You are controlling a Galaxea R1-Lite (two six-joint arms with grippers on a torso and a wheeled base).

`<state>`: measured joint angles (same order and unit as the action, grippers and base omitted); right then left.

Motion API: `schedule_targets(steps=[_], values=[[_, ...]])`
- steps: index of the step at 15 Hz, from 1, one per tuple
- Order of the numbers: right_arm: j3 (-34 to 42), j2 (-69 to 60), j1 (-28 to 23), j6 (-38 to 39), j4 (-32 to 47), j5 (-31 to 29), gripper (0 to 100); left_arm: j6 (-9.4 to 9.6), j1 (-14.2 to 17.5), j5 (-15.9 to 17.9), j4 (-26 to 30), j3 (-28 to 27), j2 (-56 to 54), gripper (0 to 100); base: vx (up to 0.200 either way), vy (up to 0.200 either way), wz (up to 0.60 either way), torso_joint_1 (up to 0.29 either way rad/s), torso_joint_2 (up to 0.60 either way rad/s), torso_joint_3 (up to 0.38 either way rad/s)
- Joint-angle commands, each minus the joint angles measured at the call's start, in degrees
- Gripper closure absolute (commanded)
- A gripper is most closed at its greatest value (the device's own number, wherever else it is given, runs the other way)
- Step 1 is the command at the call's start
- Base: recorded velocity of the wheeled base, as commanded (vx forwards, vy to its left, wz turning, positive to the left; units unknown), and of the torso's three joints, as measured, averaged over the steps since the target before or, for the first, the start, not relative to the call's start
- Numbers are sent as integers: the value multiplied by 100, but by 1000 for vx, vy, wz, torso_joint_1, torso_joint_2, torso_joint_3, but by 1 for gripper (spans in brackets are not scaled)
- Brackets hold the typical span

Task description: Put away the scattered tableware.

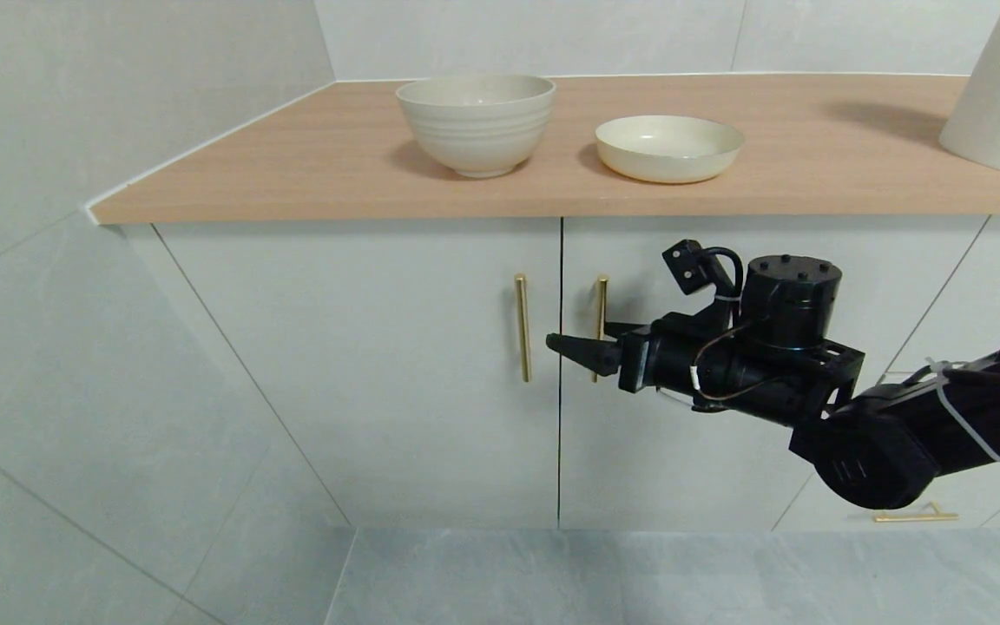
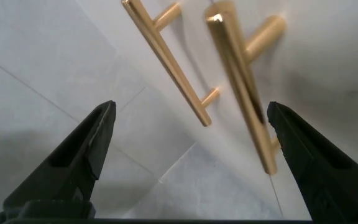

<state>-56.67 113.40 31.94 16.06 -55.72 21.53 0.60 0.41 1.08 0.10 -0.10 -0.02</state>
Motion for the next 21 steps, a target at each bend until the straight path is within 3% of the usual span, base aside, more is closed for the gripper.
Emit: schedule_targets(steps=[1, 7, 13, 21], values=[[16, 69, 58, 20, -79, -8, 0, 2, 2, -3, -1, 1, 2, 0, 0, 0, 0, 0, 0, 0], [236, -195, 199, 398, -88, 88, 0, 2, 2, 6, -1, 1, 2, 0, 0, 0, 0, 0, 0, 0], [702, -643, 260, 442, -88, 554, 0, 2, 2, -3, -1, 1, 2, 0, 0, 0, 0, 0, 0, 0], [2152, -1610, 418, 451, -105, 818, 0, 2, 2, -3, -1, 1, 2, 0, 0, 0, 0, 0, 0, 0]])
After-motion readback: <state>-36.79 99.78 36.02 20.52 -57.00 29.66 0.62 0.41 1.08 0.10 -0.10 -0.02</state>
